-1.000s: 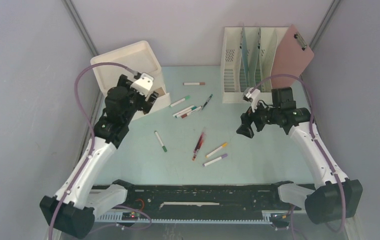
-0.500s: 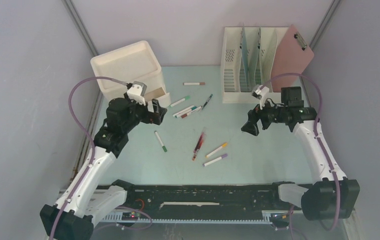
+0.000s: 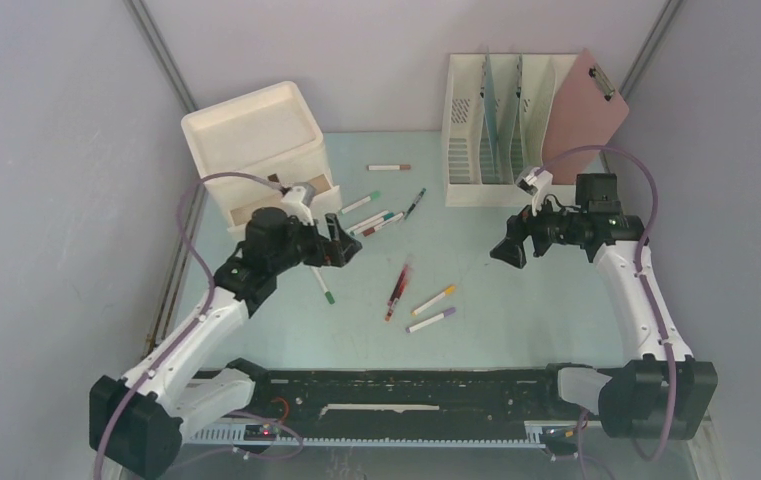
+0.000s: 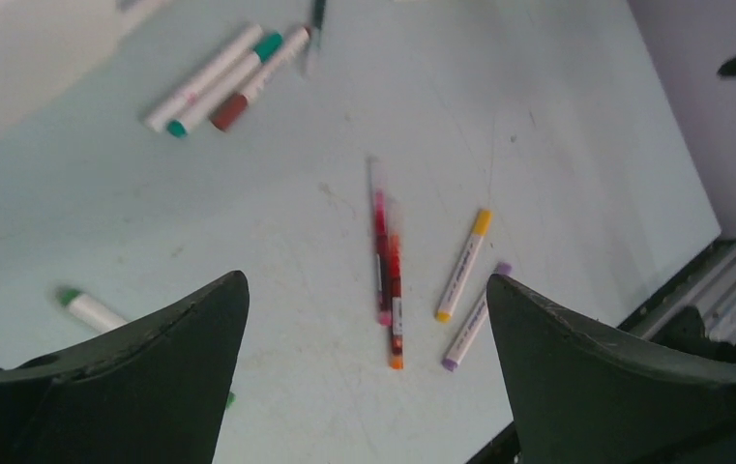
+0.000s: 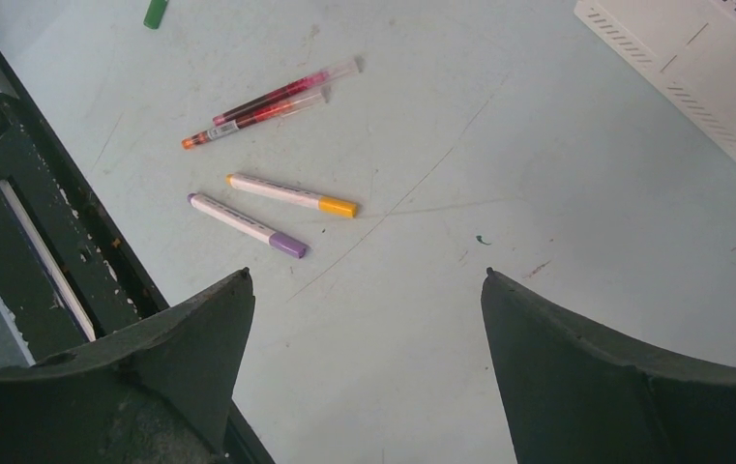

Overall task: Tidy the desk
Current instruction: Pick up the stationery from the center of the board.

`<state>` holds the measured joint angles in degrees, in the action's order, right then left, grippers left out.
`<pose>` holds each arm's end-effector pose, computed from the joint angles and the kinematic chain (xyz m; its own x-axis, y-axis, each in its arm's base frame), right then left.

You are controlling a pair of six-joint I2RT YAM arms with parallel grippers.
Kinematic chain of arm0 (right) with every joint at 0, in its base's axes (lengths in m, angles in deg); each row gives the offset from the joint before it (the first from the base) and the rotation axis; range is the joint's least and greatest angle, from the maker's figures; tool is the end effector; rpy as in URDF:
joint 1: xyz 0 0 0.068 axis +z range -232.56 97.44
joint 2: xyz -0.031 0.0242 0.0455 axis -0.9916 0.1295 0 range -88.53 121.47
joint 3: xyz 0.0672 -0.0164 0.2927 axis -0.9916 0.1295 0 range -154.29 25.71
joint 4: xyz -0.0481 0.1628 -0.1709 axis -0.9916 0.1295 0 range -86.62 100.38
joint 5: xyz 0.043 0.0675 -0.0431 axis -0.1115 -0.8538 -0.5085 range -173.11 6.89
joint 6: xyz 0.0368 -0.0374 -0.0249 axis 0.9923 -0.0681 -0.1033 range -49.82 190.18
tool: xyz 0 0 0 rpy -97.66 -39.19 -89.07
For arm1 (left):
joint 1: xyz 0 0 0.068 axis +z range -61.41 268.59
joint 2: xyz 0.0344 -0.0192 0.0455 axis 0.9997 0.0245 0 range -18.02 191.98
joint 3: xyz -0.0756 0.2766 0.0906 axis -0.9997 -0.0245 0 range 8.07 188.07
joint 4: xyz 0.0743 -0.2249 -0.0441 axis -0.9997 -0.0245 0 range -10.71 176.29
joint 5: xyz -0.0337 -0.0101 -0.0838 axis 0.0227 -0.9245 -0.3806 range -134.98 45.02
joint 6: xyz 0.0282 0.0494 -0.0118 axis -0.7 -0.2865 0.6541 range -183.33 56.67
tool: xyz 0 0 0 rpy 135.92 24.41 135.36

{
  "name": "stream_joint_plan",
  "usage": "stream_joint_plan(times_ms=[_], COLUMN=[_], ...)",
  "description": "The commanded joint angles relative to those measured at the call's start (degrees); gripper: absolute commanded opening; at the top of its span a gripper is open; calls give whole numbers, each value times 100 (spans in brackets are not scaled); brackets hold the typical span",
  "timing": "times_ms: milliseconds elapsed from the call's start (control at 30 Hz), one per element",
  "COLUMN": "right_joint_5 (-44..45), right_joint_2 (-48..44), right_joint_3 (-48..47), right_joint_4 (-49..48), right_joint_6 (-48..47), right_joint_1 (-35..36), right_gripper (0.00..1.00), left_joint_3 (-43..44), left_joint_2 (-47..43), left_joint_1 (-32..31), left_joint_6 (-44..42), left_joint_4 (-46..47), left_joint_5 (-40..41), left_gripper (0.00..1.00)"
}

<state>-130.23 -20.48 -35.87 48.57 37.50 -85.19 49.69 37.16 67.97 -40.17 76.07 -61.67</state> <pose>0.2034 0.0212 0.3393 -0.4310 -0.3481 -0.8325 -0.7791 0.6091 0.1487 0.1716 -0.0774 0.3140 -0.5762 -0.1856 -0.7959 0.3882 0.7949 -0.4664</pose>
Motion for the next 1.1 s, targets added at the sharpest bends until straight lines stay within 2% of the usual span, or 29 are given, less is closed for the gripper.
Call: stream_joint_plan(times_ms=[0,200,367,533,667,800,1067], right_joint_5=[-153,-179,-46,319,509,717,1030], right_joint_2=[-33,-57,-108,-182,-246,-279,-283], right_joint_3=[2,2,0,0,1,2,1], right_joint_4=[-56,-52,-89,-161,-193,-243,-283], right_joint_6=[-84,-101,-81,-88,-98,-94,-104], right_joint_1=[-83,-83,122,510,805,1080,1543], right_gripper=[94,94,94,94,94,94,95], left_joint_3=[75,518,1122,1897,2197,2183,1667], left_joint_2=[372,1487,2678,3567,4042,4244,4345], left_joint_1=[-892,-1874,-2212,-2503,-2636,-2708,-2891], left_joint_6=[35,113,33,-284,-429,-470,-328], left_joint_4=[-214,-503,-601,-595,-585,-433,113], left_joint_5=[1092,2941,3508,3512,3366,3318,2976], left_gripper=[99,81,69,61,54,49,46])
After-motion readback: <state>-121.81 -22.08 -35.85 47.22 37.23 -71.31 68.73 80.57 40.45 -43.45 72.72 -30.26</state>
